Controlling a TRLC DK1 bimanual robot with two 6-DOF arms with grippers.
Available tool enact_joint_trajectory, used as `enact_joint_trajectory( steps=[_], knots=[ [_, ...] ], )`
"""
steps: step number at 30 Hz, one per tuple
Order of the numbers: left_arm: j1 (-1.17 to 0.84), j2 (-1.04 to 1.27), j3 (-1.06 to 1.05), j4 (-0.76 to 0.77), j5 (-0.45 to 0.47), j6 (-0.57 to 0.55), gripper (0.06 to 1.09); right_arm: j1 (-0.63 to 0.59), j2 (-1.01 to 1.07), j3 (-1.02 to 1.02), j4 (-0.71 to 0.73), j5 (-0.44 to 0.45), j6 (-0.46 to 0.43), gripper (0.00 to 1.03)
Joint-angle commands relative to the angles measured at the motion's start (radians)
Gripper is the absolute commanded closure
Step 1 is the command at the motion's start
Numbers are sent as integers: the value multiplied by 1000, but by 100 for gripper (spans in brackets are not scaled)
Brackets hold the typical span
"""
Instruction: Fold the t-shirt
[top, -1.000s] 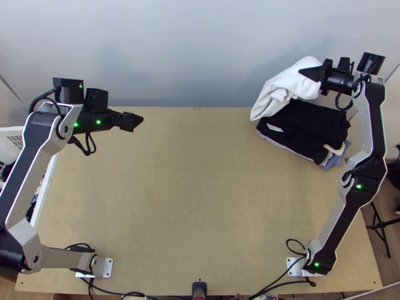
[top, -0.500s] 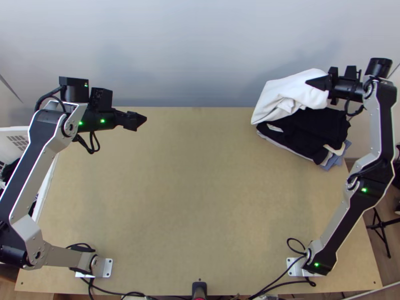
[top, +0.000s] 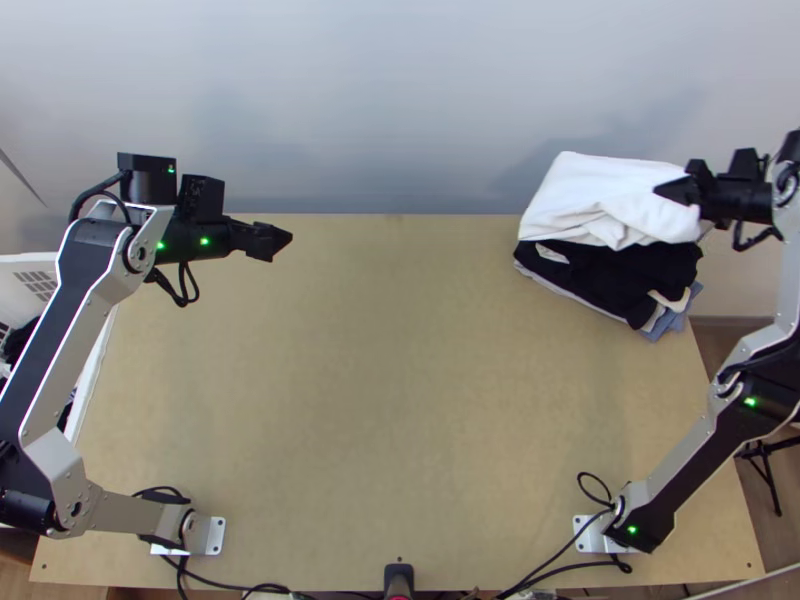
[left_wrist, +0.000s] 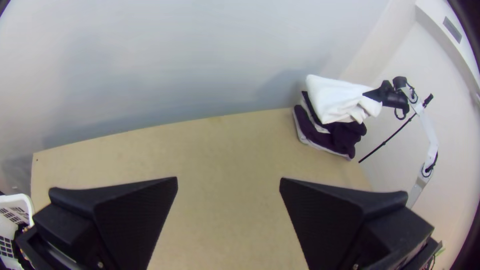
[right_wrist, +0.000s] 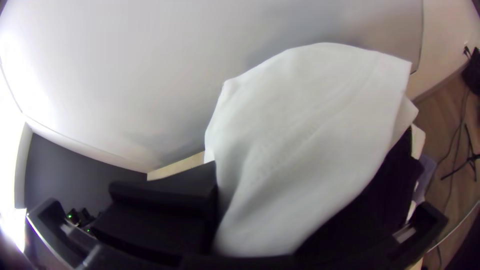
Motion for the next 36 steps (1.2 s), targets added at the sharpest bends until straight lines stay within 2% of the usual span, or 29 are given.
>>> enact_joint_trajectory(
  steps=[1,8,9,10,11,12,13,16,19,21,26,29,32,34,36],
  knots=[
    [3,-12,-1,0,3,8,10,-64,-33,-15,-68,41,-64,100],
    [9,-29,-2,-3,7,11,10,-87,-78,-76,-94,46,-93,99],
    [9,-32,-2,-3,8,12,10,-89,-84,-88,-94,47,-95,90],
    [11,-34,-2,-3,8,15,10,-89,-93,-104,-94,47,-95,75],
    [12,-37,-2,-3,8,18,10,-89,-102,-121,-94,47,-95,52],
    [14,-38,-2,-5,8,20,10,-89,-107,-133,-94,47,-95,23],
    [16,-41,-2,-5,8,21,10,-87,-110,-139,-96,52,-95,1],
    [19,-46,-2,-5,8,25,10,-87,-116,-134,-96,102,-98,3],
    [26,-50,-2,-9,8,28,10,-78,-131,-136,-50,299,-107,3],
    [34,-55,-4,-9,8,29,10,-63,-153,-151,11,497,-95,3],
    [55,-67,-7,-9,8,29,10,-58,-209,-200,163,871,-116,3],
    [63,-75,-12,-9,8,29,10,-58,-269,-248,294,1007,-178,3],
    [71,-80,-15,-9,10,29,10,-10,-371,-340,513,1035,-244,3],
    [77,-81,-15,-6,8,20,10,74,-444,-458,732,1036,-277,3],
    [78,-80,-15,-6,8,12,10,157,-490,-616,1022,1038,-353,3]
  ],
)
